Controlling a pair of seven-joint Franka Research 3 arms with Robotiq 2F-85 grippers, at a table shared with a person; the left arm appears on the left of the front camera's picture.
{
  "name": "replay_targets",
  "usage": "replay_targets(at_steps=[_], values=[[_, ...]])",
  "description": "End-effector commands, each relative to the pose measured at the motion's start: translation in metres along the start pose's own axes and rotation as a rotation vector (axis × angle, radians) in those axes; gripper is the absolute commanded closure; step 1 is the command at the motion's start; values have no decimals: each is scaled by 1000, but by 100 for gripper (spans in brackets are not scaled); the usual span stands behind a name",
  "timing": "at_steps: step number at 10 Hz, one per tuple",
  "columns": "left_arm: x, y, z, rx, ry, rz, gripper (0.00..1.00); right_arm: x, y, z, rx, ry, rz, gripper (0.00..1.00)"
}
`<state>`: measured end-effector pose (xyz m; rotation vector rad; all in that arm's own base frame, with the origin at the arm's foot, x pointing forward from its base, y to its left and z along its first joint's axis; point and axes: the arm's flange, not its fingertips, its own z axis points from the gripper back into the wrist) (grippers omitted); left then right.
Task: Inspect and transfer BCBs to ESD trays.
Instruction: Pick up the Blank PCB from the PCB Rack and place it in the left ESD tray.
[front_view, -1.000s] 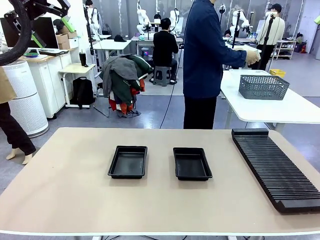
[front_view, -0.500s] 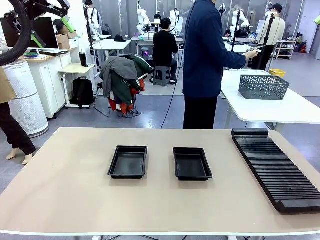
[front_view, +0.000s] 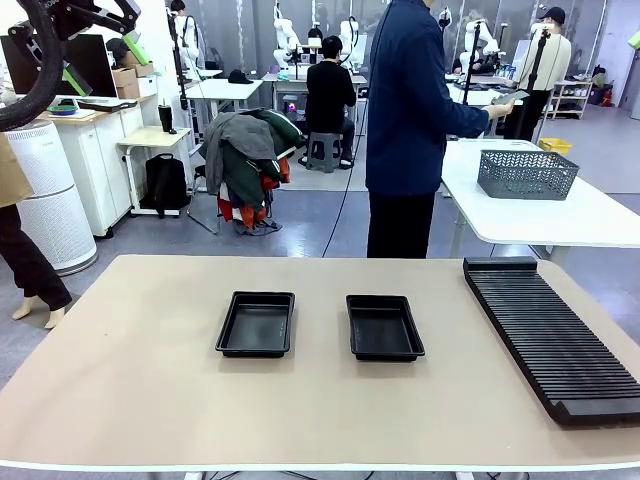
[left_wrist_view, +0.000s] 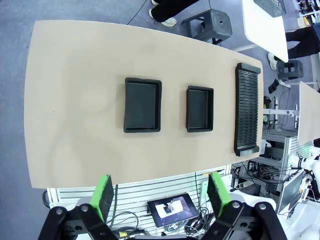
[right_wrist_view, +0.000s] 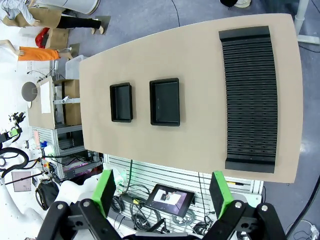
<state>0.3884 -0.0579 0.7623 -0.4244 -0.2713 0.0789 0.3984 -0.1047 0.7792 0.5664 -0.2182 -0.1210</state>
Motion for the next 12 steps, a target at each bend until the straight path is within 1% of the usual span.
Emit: replay_targets(at_steps=[1,12], values=[[0,0,1,-3,-4,2,0,1,0,0,6,-6,1,0],[0,0,1,-3,-4,2,0,1,0,0,6,-6,1,0]])
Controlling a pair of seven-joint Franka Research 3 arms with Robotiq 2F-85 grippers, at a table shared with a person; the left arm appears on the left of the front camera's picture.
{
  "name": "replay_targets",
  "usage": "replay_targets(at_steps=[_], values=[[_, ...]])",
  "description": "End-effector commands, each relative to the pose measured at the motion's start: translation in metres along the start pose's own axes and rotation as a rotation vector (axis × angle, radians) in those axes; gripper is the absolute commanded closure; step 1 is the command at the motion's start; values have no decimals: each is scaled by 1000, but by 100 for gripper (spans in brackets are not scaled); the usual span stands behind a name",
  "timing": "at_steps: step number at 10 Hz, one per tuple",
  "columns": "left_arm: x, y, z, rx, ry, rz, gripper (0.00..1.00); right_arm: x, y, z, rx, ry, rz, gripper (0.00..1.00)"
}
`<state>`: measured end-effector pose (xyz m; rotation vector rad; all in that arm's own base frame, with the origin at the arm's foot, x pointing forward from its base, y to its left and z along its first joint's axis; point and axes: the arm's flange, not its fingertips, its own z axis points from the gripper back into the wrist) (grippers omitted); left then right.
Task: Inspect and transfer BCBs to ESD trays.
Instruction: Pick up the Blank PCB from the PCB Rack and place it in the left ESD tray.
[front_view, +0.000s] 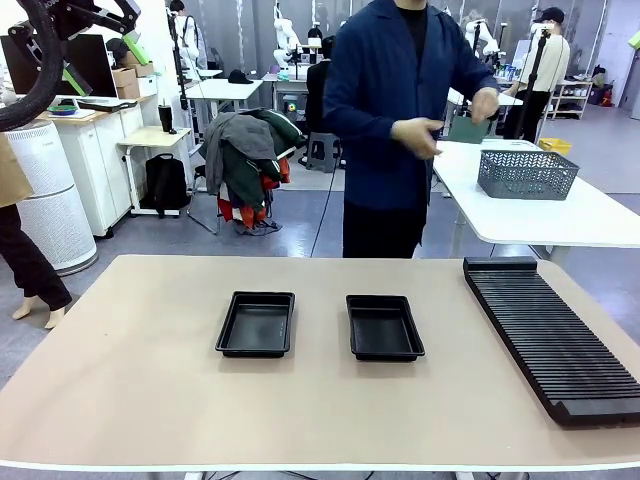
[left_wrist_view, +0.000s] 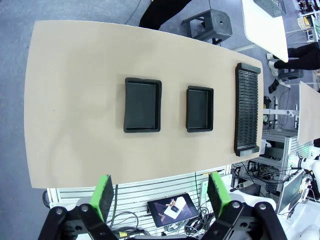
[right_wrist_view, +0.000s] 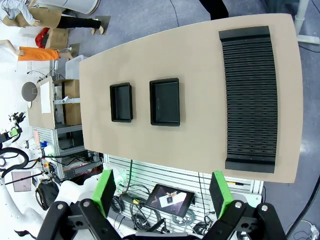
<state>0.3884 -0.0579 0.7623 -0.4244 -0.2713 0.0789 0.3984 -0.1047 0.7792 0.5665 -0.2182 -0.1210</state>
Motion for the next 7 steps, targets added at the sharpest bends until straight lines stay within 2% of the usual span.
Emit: replay_targets(at_steps=[1,7], values=[[0,0,1,-3,-4,2,0,1,0,0,6,-6,1,0],[0,0,1,-3,-4,2,0,1,0,0,6,-6,1,0]])
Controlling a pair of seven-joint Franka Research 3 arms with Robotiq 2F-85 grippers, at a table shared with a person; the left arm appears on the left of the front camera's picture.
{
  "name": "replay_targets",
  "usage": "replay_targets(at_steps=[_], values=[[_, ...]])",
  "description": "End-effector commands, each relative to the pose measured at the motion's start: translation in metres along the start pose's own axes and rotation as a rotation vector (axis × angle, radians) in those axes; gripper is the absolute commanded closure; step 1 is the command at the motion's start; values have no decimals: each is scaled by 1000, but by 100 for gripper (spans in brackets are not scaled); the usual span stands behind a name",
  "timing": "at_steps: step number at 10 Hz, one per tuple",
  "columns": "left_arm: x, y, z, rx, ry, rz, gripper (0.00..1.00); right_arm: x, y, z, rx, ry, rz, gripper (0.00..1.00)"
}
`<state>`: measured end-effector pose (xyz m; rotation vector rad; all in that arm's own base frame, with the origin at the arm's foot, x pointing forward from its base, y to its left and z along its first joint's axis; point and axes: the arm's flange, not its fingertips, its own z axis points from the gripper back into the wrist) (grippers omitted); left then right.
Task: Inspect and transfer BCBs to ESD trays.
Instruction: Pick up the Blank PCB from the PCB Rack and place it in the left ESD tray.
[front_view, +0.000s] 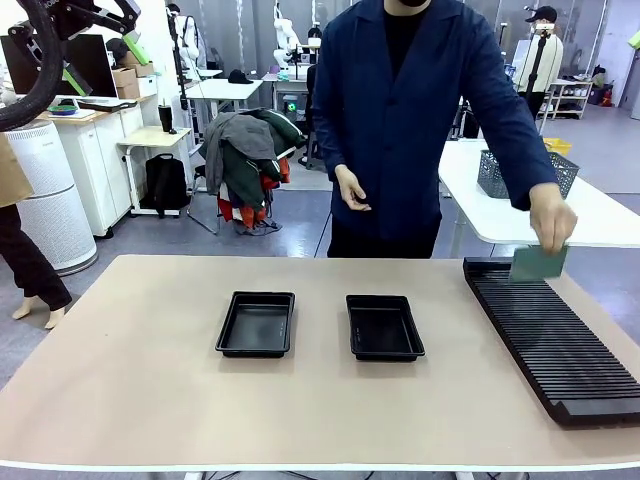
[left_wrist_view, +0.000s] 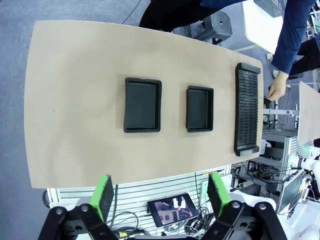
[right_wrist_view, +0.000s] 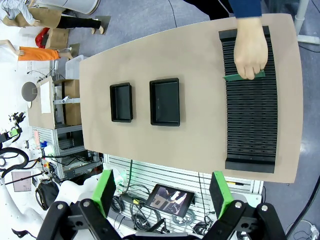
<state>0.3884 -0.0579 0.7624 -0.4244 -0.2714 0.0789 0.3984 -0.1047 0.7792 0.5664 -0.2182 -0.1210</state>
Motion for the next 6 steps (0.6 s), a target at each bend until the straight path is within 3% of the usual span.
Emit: replay_targets(at_steps=[1,6], values=[[0,0,1,-3,-4,2,0,1,0,0,6,-6,1,0],[0,0,1,-3,-4,2,0,1,0,0,6,-6,1,0]])
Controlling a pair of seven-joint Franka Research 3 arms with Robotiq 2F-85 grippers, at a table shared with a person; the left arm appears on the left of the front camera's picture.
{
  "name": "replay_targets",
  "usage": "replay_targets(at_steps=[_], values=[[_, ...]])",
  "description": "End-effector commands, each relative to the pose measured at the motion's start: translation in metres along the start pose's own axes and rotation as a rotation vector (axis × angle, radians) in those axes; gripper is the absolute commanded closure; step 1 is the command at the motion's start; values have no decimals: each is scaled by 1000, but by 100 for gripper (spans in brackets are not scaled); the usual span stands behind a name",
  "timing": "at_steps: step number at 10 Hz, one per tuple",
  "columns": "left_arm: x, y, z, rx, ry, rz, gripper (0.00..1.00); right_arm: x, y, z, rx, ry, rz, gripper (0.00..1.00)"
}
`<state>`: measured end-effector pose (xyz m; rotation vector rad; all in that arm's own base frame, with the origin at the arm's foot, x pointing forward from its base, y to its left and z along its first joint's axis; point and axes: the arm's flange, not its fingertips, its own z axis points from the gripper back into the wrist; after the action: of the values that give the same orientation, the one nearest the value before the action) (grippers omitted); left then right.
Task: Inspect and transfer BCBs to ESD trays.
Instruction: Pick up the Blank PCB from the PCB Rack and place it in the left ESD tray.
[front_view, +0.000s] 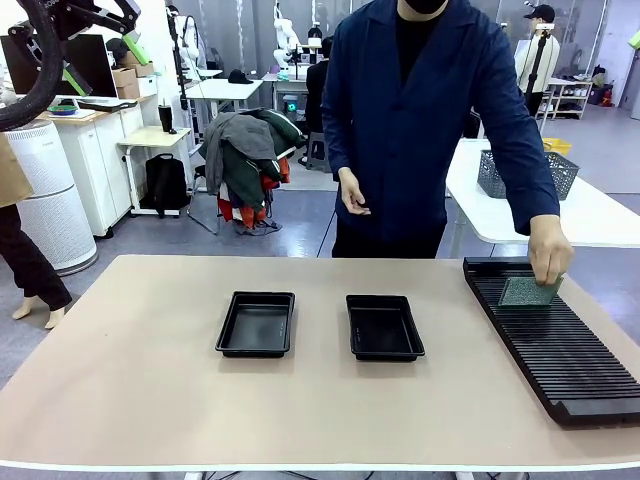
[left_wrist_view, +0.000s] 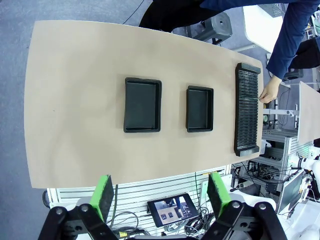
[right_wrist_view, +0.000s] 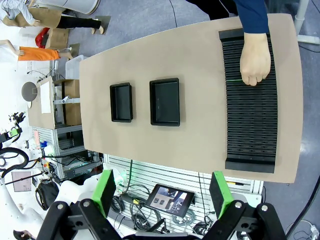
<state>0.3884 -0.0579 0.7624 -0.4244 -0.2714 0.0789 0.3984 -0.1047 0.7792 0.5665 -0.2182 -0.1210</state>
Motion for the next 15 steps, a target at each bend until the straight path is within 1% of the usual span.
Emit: replay_targets(at_steps=[1,15], values=[[0,0,1,-3,-4,2,0,1,0,0,6,-6,1,0],[0,0,1,-3,-4,2,0,1,0,0,6,-6,1,0]])
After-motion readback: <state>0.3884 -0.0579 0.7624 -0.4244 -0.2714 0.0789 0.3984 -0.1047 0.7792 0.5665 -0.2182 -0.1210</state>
